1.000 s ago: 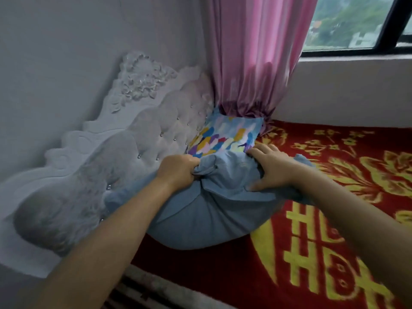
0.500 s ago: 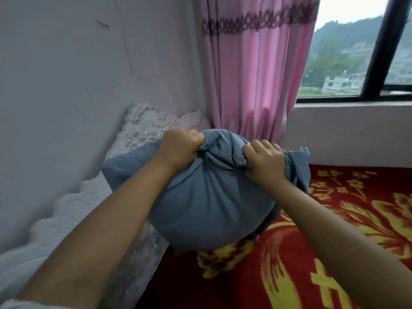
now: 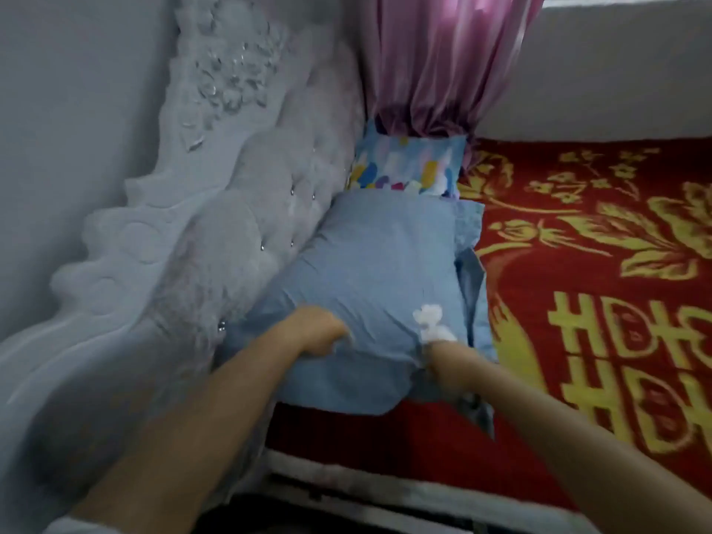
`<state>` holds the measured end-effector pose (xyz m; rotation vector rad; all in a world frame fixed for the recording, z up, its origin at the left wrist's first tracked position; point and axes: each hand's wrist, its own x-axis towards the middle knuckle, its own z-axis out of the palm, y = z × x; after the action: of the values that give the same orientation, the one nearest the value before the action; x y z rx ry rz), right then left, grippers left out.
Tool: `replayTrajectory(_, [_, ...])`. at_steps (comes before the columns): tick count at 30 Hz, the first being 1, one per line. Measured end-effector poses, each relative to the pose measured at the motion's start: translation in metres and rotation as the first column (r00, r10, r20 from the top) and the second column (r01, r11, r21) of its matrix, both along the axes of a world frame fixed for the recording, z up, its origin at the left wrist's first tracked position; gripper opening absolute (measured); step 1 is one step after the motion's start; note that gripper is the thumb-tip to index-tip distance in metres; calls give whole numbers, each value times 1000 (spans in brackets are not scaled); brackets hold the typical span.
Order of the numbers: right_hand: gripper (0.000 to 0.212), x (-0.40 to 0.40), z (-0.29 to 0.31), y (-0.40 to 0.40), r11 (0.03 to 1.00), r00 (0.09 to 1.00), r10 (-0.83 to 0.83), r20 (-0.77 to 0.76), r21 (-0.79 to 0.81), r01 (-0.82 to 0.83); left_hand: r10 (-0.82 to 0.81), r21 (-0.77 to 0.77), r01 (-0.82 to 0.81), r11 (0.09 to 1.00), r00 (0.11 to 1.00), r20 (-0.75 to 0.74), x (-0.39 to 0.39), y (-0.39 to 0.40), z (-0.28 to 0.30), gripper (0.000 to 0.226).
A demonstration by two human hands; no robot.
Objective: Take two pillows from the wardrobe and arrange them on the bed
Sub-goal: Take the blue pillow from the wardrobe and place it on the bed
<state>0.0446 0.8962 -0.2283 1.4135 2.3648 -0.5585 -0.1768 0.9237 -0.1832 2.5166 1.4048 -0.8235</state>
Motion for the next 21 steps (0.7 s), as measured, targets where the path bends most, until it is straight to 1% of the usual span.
replayTrajectory(1, [14, -6, -19, -6, 982, 999, -23, 28, -188, 28, 16, -83, -19, 996, 999, -37, -3, -9, -19, 25])
replayTrajectory(2, [25, -10, -33, -12, 959, 997, -57, 57, -274, 71, 26, -138, -34, 990, 998, -62, -6, -16, -35, 26])
replayTrajectory(4, [42, -14, -52, -14, 930, 987, -142, 76, -332, 160, 87, -176, -94, 980, 995, -48, -14, -23, -65, 28])
replayTrajectory(5, [43, -14, -59, -10, 917, 979, -187, 76, -343, 202, 134, -179, -138, 974, 990, -35, -17, -24, -79, 30])
replayTrajectory(6, [39, -13, -67, -6, 903, 970, -228, 84, -355, 243, 185, -178, -186, 966, 983, -23, -19, -24, -91, 31])
replayTrajectory(8, [23, -9, -85, 0, 879, 954, -276, 115, -372, 299, 307, -177, -302, 937, 952, 3, -18, -21, -114, 34])
replayTrajectory(10, [23, -7, -107, 7, 873, 943, -317, 104, -355, 333, 454, -160, -438, 885, 888, 78, -15, -15, -141, 35])
replayTrajectory(12, [28, -7, -135, 18, 850, 899, -433, 58, -304, 429, 595, -131, -581, 804, 785, 171, -10, -9, -173, 35])
replayTrajectory(14, [48, -10, -166, 29, 793, 819, -574, 30, -232, 564, 721, -93, -724, 684, 650, 239, -8, -7, -208, 43])
replayTrajectory(16, [63, -15, -197, 35, 694, 719, -694, 38, -232, 682, 830, -92, -845, 527, 489, 270, -10, -4, -238, 65])
replayTrajectory(18, [73, -21, -223, 36, 586, 623, -780, 60, -278, 761, 904, -111, -933, 344, 296, 309, -17, 6, -260, 90])
replayTrajectory(19, [75, -25, -234, 35, 546, 586, -808, 62, -295, 784, 923, -116, -957, 265, 216, 319, -22, 12, -268, 99])
replayTrajectory(20, [75, -28, -244, 33, 524, 560, -827, 54, -289, 801, 931, -106, -969, 223, 179, 319, -28, 17, -274, 105])
replayTrajectory(21, [73, -29, -254, 32, 526, 552, -833, 36, -259, 810, 934, -80, -974, 213, 179, 309, -34, 23, -281, 105])
